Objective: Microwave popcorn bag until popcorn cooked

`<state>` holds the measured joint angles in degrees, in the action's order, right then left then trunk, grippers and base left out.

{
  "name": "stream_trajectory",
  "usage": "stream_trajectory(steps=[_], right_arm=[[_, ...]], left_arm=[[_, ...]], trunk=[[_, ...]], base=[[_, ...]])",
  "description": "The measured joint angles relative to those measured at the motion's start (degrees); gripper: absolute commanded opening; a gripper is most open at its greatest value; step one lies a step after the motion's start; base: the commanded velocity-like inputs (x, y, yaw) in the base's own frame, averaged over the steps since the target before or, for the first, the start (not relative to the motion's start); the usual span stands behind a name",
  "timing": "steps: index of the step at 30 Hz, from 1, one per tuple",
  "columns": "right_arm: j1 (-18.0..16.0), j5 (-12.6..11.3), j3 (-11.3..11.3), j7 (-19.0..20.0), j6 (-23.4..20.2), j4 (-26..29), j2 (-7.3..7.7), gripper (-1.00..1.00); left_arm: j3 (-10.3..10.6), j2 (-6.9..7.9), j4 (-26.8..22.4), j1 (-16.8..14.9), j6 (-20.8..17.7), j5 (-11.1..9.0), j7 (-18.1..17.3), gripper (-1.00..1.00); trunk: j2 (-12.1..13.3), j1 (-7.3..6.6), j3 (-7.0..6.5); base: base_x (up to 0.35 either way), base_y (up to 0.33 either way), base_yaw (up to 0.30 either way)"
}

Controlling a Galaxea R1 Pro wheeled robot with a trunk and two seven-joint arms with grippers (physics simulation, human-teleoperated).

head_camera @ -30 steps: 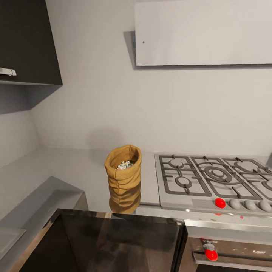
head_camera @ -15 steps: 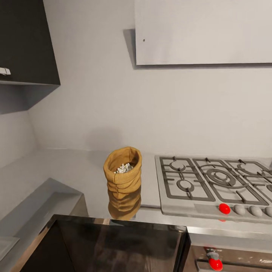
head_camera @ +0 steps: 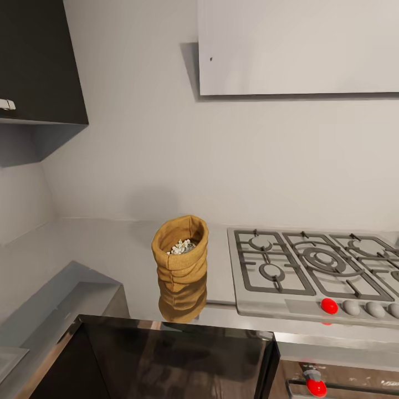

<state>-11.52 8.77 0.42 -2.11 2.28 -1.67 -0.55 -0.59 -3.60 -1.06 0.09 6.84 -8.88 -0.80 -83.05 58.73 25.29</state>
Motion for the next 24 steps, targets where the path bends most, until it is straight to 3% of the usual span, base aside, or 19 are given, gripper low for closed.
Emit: stream_trajectory(steps=[13, 24], right_arm=[[0.0, -0.13, -0.04, -0.63, -0.47, 0.0, -0.3, 1.0], [0.0, 0.03, -0.37, -0.41, -0.68, 0.15, -0.31, 1.0]], left_arm=[[0.0, -0.08, 0.02, 0.0, -0.17, 0.0, 0.0, 1.0], [0.0, -0.09, 0.03, 0.0, -0.09, 0.0, 0.0, 1.0]], trunk=[[0.0, 0.0, 0.0], [0.0, 0.03, 0.0]], base=[[-0.004, 0.0, 0.0], [-0.219, 0.0, 0.0]])
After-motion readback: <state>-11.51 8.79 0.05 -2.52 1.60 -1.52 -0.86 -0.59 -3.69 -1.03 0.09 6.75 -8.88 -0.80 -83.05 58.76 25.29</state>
